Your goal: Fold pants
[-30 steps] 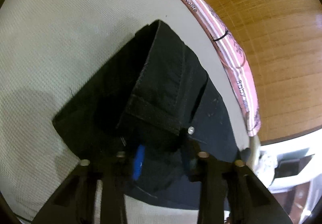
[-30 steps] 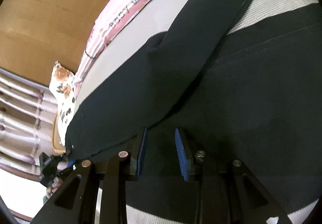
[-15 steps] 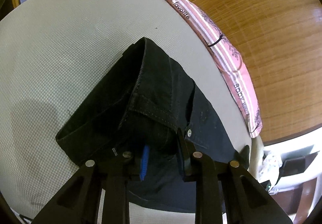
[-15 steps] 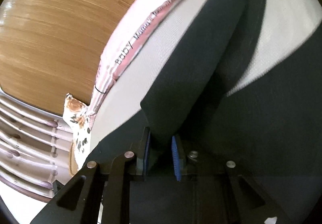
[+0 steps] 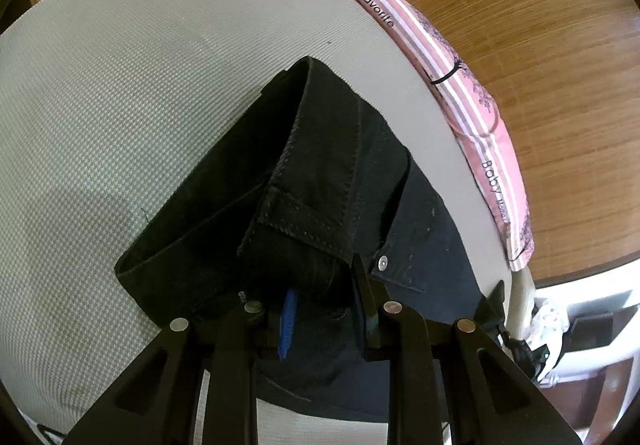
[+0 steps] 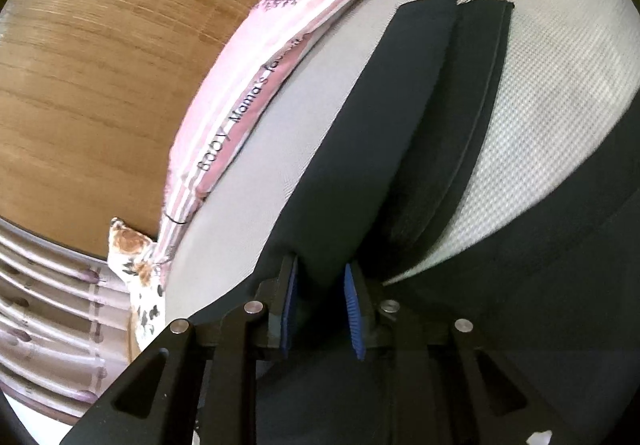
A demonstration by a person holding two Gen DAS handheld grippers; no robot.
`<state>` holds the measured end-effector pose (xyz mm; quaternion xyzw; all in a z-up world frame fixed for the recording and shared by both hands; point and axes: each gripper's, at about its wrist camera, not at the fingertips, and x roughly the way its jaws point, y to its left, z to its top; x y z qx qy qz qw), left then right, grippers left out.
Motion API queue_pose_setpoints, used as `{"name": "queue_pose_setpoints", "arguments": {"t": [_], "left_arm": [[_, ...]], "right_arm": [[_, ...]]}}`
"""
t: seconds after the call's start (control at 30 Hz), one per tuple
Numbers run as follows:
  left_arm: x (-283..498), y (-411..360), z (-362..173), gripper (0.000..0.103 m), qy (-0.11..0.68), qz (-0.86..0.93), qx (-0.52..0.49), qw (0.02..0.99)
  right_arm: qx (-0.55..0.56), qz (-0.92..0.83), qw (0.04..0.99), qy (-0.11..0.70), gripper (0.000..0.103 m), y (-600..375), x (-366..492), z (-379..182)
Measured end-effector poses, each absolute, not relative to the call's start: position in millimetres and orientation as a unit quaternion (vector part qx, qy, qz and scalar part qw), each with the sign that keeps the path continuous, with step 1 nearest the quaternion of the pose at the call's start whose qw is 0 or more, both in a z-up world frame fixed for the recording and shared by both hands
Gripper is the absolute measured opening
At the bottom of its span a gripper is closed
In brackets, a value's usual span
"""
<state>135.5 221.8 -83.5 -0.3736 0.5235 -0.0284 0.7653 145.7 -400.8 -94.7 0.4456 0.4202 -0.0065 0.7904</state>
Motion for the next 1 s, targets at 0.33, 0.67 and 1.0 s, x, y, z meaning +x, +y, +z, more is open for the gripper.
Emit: {"name": "queue_pose_setpoints", "arguments": {"t": [0.33, 0.67, 1.0], "left_arm": [[140, 221, -91, 0.024, 0.535, -0.023, -0.361, 0.763], [153, 221, -60, 0.024, 0.53, -0.058, -0.3, 0.791], [151, 228, -68, 0.024, 0.576, -0.073, -0.198, 0.79]], "right_arm": [[0.45, -0.022, 0.79, 0.416, 0.008, -415, 156, -94], [0.359, -0.045, 0.847, 0.389, 0.005, -403, 113, -13], [0.311, -0.088, 0.837, 0.441, 0.003, -365, 11, -26]]}}
